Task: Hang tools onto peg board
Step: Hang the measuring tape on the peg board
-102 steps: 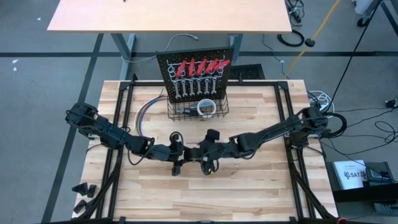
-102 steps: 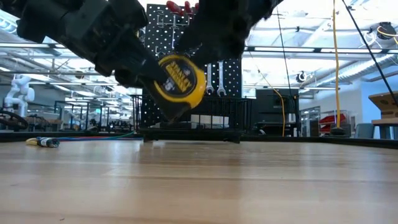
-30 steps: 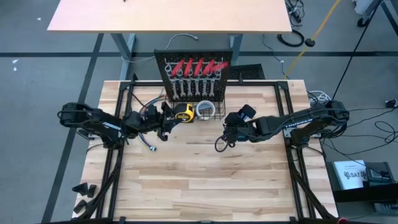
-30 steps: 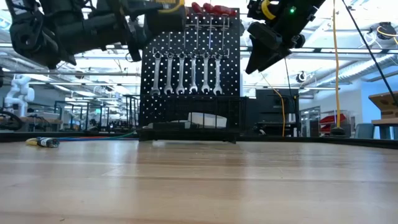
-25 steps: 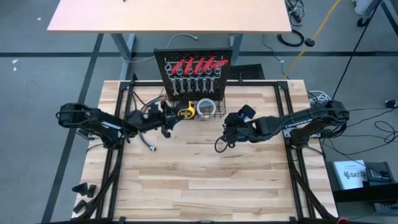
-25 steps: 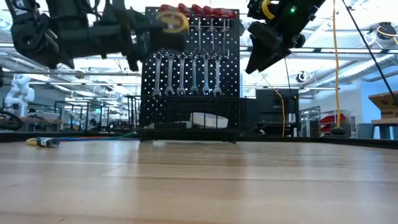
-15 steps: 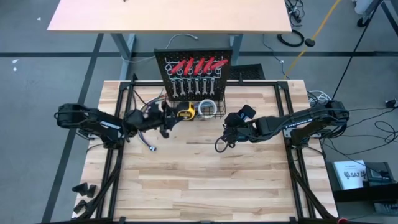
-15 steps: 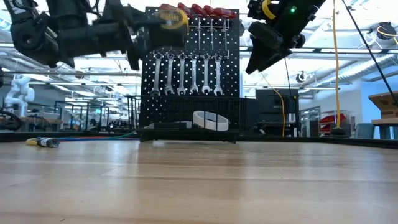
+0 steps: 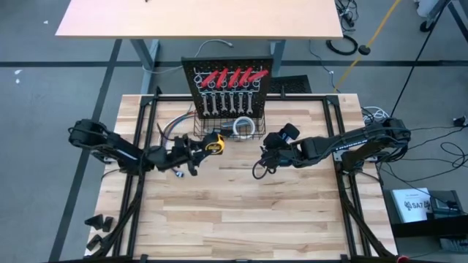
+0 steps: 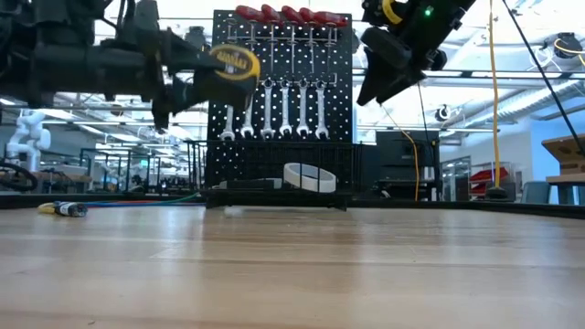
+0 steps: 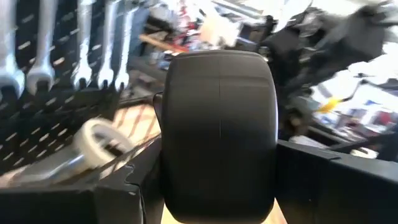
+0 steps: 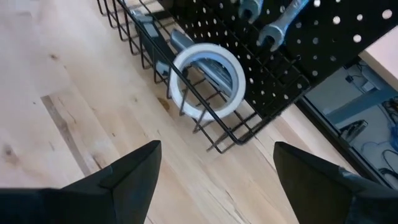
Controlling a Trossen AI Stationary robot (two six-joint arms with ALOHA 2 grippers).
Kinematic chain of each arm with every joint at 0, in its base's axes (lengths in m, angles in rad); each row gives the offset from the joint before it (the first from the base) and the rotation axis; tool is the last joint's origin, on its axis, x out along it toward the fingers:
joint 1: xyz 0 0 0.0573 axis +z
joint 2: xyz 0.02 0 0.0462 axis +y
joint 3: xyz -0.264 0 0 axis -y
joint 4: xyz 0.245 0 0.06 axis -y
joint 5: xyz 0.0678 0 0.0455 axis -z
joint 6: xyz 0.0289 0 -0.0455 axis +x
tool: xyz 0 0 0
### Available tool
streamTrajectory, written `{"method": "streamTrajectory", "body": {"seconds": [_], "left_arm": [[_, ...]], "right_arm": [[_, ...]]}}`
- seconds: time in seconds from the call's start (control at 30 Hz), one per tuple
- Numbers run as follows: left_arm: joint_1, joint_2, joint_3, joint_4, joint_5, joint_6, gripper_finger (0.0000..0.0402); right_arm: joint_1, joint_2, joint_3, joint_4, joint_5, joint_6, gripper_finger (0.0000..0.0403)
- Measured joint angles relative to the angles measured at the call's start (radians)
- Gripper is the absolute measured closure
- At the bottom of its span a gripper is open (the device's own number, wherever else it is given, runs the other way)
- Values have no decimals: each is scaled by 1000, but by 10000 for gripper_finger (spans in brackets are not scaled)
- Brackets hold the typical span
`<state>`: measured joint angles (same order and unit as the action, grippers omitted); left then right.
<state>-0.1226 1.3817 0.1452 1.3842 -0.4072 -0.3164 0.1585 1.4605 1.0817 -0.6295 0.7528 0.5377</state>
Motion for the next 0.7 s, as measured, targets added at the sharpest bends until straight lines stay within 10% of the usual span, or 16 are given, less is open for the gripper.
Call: {"method": "streamTrajectory", "body": {"seconds": [0.7], "left_arm": [[63,241,1,193,-64,-74,185]], "right_arm": [[0,0,0,20,0,-26,101]]}}
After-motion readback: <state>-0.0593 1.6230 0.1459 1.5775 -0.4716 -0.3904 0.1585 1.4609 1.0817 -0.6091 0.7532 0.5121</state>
